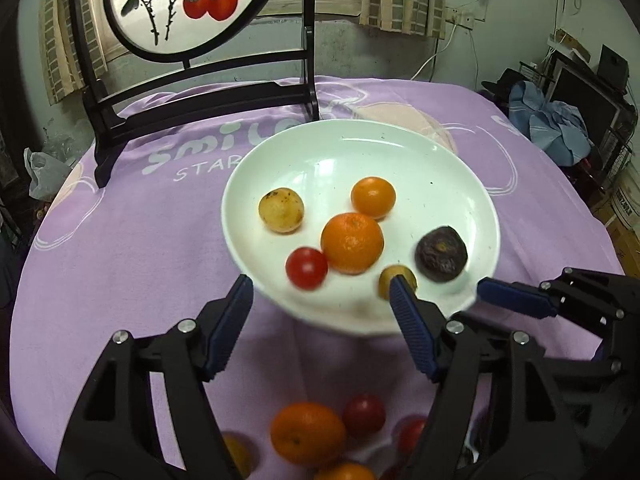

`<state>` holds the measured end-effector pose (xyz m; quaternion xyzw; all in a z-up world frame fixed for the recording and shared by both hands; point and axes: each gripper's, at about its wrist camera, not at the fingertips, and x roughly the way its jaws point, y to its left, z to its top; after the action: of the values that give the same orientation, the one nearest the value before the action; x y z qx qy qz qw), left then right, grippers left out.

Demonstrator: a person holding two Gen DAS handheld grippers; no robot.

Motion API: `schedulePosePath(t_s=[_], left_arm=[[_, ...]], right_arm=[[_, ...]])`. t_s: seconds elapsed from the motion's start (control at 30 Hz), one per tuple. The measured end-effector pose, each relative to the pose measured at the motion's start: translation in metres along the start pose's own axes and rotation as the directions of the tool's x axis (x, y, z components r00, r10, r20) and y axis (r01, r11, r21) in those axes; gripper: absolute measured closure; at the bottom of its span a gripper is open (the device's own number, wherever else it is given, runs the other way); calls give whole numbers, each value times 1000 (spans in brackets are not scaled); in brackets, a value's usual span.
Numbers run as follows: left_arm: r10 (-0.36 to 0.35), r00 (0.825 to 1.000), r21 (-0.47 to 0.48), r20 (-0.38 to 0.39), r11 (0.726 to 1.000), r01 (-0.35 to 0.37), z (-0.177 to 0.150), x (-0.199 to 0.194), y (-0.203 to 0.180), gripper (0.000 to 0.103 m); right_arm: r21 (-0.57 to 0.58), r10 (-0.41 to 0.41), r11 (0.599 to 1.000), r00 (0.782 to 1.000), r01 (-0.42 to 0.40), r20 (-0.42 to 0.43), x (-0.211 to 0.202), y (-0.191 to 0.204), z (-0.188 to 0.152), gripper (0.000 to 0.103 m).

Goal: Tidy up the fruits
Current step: 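Lower both fruits into the white plate and open both tools, then grasp the yellow citrus with the left tool while the right tool grasps an orange tomato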

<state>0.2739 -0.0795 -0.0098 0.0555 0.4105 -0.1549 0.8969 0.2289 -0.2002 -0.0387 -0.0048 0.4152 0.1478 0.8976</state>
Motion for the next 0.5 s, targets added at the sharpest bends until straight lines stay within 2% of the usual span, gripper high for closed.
schedulePosePath(t_s=[0.17,0.3,0.33,0.37,0.43,0.5], left_arm=[[-16,999,-79,52,997,20,-23,-33,16,21],[-17,997,-102,72,995,24,-45,-55,25,21],[-9,997,-102,73,995,17,-51,-60,27,20],[0,997,-101,72,995,7,-57,-64,29,20],[16,998,-96,66,995,-9,-69,-71,32,20],[30,998,-89,57,996,-25,-80,-76,35,20]], right_arm=[[41,2,999,1000,-3,25,-31,-7,-21,74],[63,-11,998,999,9,32,-53,-11,-40,74],[67,-15,998,999,13,35,-57,-11,-44,70],[75,-20,997,999,17,42,-62,-11,-48,61],[93,-26,995,997,19,72,-72,-12,-57,50],[105,-15,994,996,6,89,-79,-12,-63,49]])
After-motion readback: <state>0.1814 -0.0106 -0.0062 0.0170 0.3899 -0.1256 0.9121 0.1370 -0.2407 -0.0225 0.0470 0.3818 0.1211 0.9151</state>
